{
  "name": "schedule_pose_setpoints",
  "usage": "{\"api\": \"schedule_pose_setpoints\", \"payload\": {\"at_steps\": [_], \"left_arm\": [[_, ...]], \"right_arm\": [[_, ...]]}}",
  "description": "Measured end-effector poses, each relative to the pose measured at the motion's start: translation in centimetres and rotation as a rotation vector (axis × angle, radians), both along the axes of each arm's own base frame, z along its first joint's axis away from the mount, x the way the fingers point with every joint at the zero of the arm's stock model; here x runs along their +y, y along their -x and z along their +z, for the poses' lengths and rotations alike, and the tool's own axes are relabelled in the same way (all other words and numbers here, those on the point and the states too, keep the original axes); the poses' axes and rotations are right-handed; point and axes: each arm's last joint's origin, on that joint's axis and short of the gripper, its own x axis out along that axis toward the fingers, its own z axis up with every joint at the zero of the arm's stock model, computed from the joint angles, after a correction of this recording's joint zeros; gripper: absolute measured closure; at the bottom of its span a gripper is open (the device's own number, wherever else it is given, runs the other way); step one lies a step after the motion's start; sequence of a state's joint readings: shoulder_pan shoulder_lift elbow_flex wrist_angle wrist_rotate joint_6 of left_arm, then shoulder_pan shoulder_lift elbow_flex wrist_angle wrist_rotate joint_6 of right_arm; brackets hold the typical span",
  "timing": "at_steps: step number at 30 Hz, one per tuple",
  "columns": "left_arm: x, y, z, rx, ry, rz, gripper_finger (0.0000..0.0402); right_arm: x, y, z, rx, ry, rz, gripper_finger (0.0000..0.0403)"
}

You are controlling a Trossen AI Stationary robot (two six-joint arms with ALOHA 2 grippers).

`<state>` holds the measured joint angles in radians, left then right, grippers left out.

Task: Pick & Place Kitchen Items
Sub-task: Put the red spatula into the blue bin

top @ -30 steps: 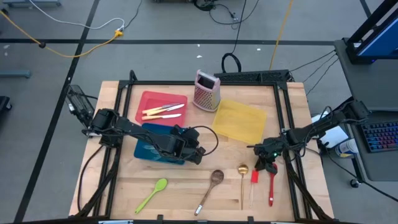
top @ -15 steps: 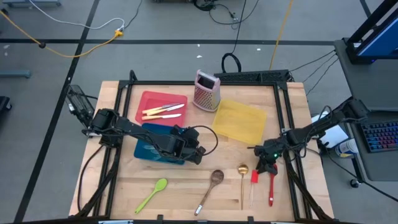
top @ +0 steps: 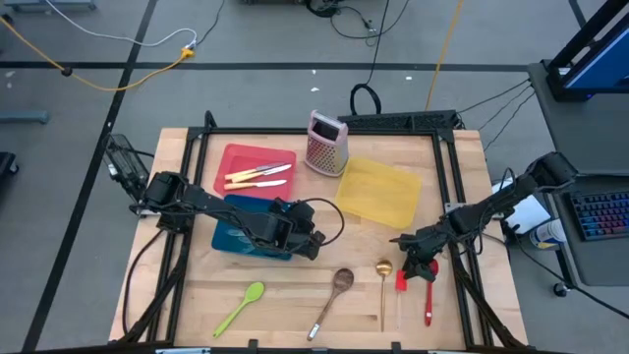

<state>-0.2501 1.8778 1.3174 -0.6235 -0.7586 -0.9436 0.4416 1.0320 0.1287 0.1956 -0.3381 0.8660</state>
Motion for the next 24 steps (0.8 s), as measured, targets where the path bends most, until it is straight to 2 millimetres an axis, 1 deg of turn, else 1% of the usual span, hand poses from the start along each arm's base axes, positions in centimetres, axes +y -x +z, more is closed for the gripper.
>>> {"api": "schedule_pose_setpoints", "payload": {"at_steps": [6,11,15,19,22,24], "left_arm": [[0.0,0.0,0.0,-0.001,0.000,0.001,0.0295],[0.0,0.0,0.0,-0.001,0.001,0.001,0.0295],[0.0,0.0,0.0,-0.001,0.001,0.001,0.0295],[0.0,0.0,0.0,-0.001,0.001,0.001,0.0295],[0.0,0.0,0.0,0.000,0.000,0.001,0.0295],[0.0,0.0,0.0,0.000,0.000,0.001,0.0295]], "right_arm": [[0.0,0.0,-0.6,0.045,0.007,-0.006,0.0271],[0.0,0.0,-1.0,0.096,0.007,-0.031,0.0288],[0.0,0.0,-1.3,0.116,0.013,-0.038,0.0316],[0.0,0.1,-1.5,0.119,0.033,-0.019,0.0353],[0.0,0.0,-1.4,0.086,0.044,0.011,0.0389],[0.1,-0.1,-1.3,0.050,0.044,0.028,0.0398]]}}
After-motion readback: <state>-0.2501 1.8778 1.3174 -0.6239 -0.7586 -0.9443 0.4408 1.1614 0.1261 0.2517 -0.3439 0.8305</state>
